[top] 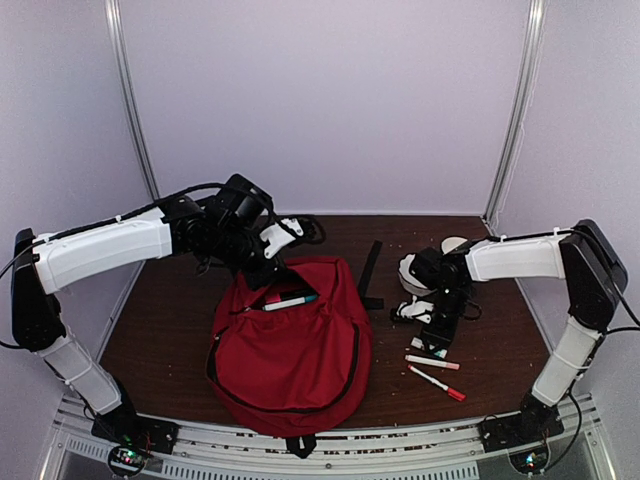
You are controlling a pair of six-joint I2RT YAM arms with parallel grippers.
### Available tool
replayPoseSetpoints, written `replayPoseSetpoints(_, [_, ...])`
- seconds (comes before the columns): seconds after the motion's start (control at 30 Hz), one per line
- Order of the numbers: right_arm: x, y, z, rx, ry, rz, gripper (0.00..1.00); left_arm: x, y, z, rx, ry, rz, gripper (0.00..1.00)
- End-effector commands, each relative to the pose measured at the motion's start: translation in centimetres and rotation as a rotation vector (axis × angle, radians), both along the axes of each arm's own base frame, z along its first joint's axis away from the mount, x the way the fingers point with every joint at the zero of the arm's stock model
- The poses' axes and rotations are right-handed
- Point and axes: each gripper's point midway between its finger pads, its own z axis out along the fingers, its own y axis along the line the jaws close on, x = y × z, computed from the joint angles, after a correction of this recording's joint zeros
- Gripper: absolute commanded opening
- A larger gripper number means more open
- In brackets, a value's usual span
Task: Pack the student bag
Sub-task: Pick up the glue stick from the center of the board, then place the glue stick in the lower front pocket of the bag.
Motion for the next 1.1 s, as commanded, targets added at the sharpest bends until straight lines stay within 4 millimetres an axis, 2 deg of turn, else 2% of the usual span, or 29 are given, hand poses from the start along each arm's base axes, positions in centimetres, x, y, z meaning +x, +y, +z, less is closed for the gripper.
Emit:
replayPoseSetpoints(0.0, [0.9, -0.4, -0.1, -0.033, -0.019, -0.033, 0.31, 0.6, -0.9, 1.5, -0.051, -0.034, -0.008, 0.00])
replayPoseSetpoints(0.1, [1.2, -0.3, -0.1, -0.034, -0.018, -0.043, 0.25, 0.6, -0.9, 1.4, -0.049, -0.029, -0.010, 0.00])
replayPoseSetpoints(0.3, [1.4, 0.0, -0.1, -0.026, -0.011, -0.061, 0.17, 0.6, -0.9, 1.6, -0.053, -0.030, -0.008, 0.00])
replayPoseSetpoints(0.4, [1.5, 0.4, 0.7, -0.002, -0.017, -0.061, 0.14, 0.5, -0.9, 1.6, -0.054, -0.030, -0.010, 0.00])
replayPoseSetpoints(0.53, [2.2, 1.9, 4.8, 0.099, -0.086, -0.029, 0.13, 0.5, -1.0, 1.5, -0.053, -0.025, -0.013, 0.00])
replayPoseSetpoints(0.73, [2.4, 6.0, 12.2, 0.252, -0.257, 0.126, 0.13, 0.5, -1.1, 1.3, -0.053, -0.019, -0.015, 0.00])
replayPoseSetpoints(0.9, [0.8, 11.7, 17.4, 0.333, -0.484, 0.363, 0.13, 0.5, -1.2, 1.2, -0.053, -0.014, -0.017, 0.00])
replayPoseSetpoints(1.07, [-0.6, 17.3, 20.1, 0.347, -0.596, 0.526, 0.13, 0.5, -1.3, 1.3, -0.055, -0.013, -0.018, 0.00])
